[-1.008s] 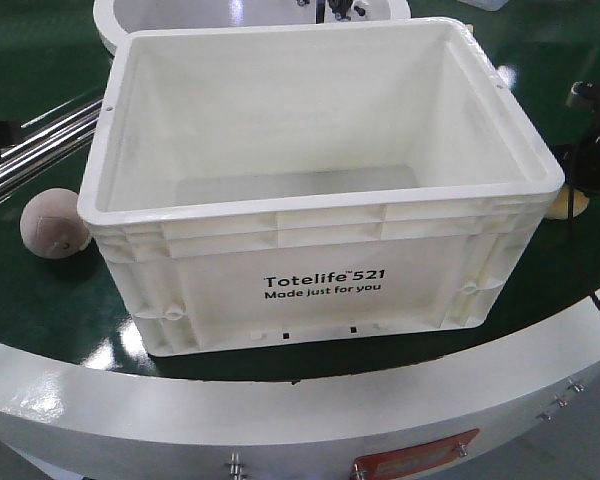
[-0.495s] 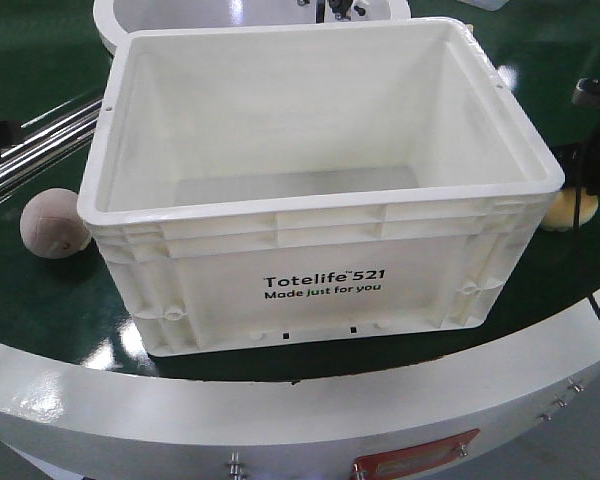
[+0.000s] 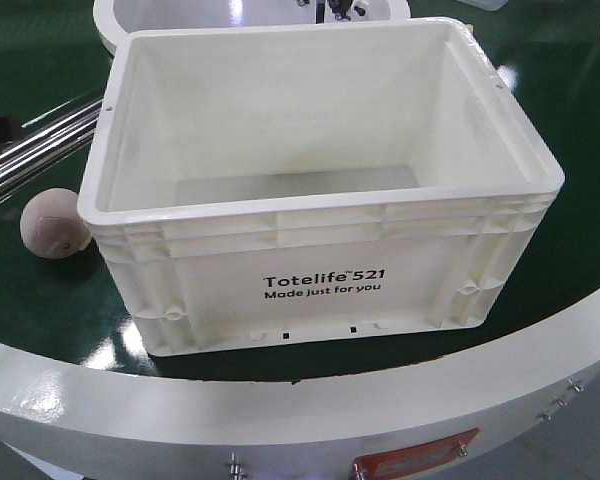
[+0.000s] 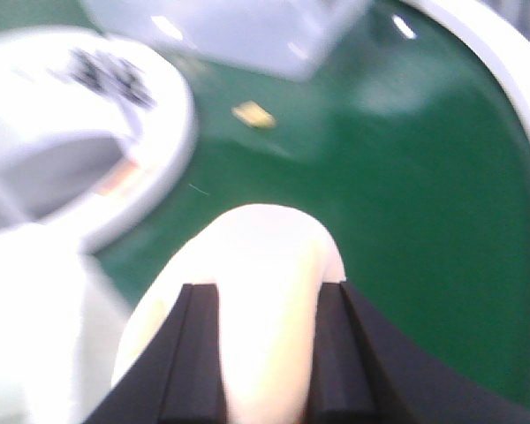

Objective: Place moving items into box and shelve
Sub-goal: 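Close the right gripper on the pale yellow ball and lift it, then carry the yellow ball over the tote and release it inside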

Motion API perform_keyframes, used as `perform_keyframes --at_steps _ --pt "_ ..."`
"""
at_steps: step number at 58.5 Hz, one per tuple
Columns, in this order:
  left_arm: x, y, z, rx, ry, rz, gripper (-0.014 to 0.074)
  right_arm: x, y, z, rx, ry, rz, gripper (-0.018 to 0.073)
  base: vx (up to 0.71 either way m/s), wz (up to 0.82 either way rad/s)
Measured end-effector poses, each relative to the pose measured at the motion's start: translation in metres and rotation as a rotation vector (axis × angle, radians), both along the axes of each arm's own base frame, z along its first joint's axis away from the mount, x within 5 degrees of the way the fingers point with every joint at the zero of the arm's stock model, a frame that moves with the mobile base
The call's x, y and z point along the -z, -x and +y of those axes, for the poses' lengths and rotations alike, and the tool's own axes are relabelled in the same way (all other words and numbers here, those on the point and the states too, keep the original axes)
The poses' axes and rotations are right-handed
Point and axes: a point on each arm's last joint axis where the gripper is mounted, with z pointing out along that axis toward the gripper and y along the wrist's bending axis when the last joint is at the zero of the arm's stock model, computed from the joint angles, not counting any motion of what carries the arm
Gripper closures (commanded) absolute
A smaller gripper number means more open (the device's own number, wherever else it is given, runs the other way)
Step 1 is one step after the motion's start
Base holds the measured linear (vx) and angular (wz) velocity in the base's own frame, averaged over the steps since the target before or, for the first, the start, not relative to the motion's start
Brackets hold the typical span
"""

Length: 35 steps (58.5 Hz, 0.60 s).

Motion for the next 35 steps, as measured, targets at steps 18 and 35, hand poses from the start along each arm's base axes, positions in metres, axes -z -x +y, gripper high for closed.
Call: perform_keyframes --at_steps 18,35 --pt "-0.003 -0.002 0.0 0.003 0.003 -0.035 0.0064 -0.004 0.006 0.106 -0.562 -0.029 -0.088 0.0479 0.0 0.0" --pt "-0.011 0.005 0.0 0.003 0.003 -0.068 0.0064 0.027 -0.018 0.126 -0.63 -0.011 -0.002 -0.0017 0.0 0.0"
